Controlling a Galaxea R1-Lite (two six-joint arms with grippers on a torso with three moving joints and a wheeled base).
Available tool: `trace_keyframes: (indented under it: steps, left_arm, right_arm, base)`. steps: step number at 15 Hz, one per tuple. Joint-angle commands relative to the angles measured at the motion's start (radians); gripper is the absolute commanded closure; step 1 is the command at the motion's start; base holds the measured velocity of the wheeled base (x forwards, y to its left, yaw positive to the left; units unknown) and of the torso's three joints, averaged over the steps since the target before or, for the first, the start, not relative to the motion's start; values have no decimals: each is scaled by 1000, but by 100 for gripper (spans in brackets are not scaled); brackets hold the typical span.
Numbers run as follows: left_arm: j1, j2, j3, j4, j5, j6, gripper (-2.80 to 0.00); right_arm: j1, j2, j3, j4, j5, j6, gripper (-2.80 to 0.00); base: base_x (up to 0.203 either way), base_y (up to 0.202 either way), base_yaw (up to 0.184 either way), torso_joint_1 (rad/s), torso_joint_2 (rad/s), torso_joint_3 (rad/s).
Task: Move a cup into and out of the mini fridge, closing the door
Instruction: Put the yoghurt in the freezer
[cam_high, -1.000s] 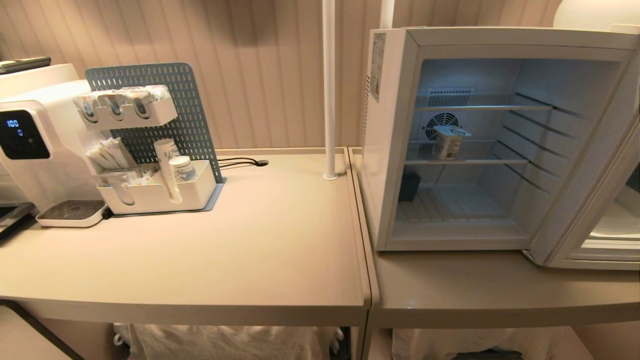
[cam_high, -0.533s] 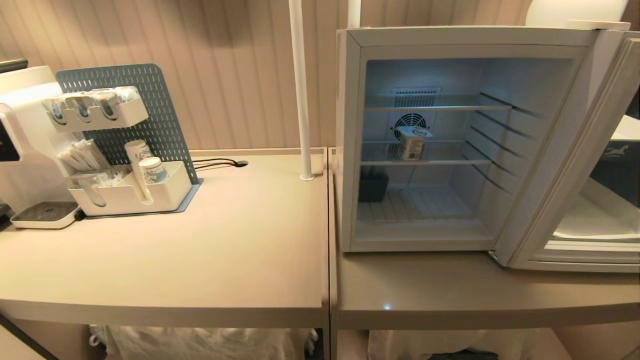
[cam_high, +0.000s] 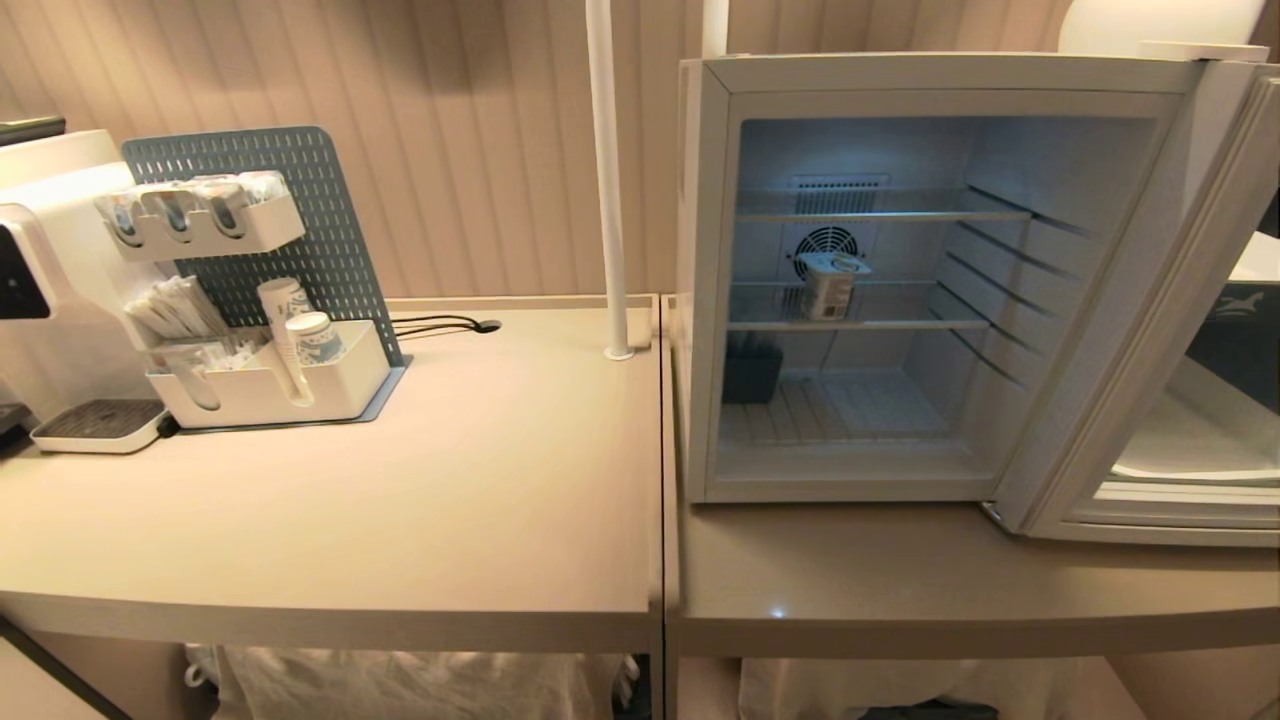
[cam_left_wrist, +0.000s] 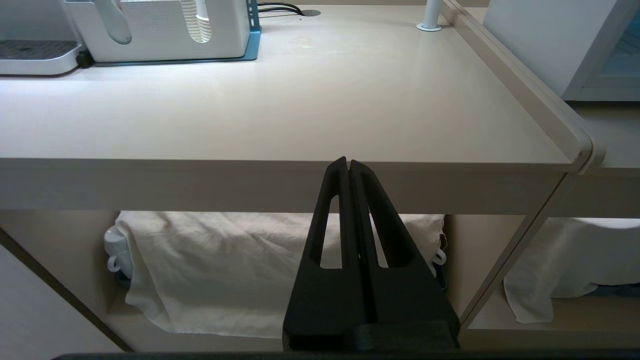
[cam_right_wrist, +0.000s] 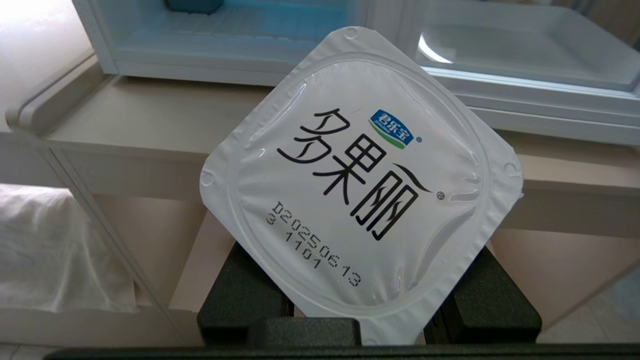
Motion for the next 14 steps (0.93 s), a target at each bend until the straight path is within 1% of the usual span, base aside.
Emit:
trace_keyframes:
  steps: [1,2,3,5,6,9,11,13,14]
  left_arm:
    - [0,2,0,0,0,0,0]
    - [0,2,0,0,0,0,0]
    - [0,2,0,0,0,1,0]
    - [0,2,0,0,0,0,0]
    - [0,2,0,0,0,0,0]
    - [0,2,0,0,0,0,0]
    - [0,2,0,0,0,0,0]
    - [0,2,0,0,0,0,0]
    - [0,2,0,0,0,0,0]
  right_arm:
    - [0,-23,3,-26,-1,10,0]
    - [-1,-20,-22,-67,0,29,0]
    - [-1,-11,-83,-76,2,41,0]
    - [-1,47,-266,-38,24,54,0]
    - [-1,124,-319,-16,56,58,0]
    - [4,454,-378,8,135,60,0]
    - [10,692,-411,2,189,46,0]
    - [14,930,-422,-65,233,27,0]
    - [15,1056,-424,-131,253,19,0]
  base:
    - [0,0,0,0,0,0]
    - [0,0,0,0,0,0]
    - [0,0,0,0,0,0]
    - [0,0,0,0,0,0]
    - [0,0,0,0,0,0]
    - [0,0,0,0,0,0]
    - [0,0,0,0,0,0]
    - [0,0,0,0,0,0]
    - [0,0,0,0,0,0]
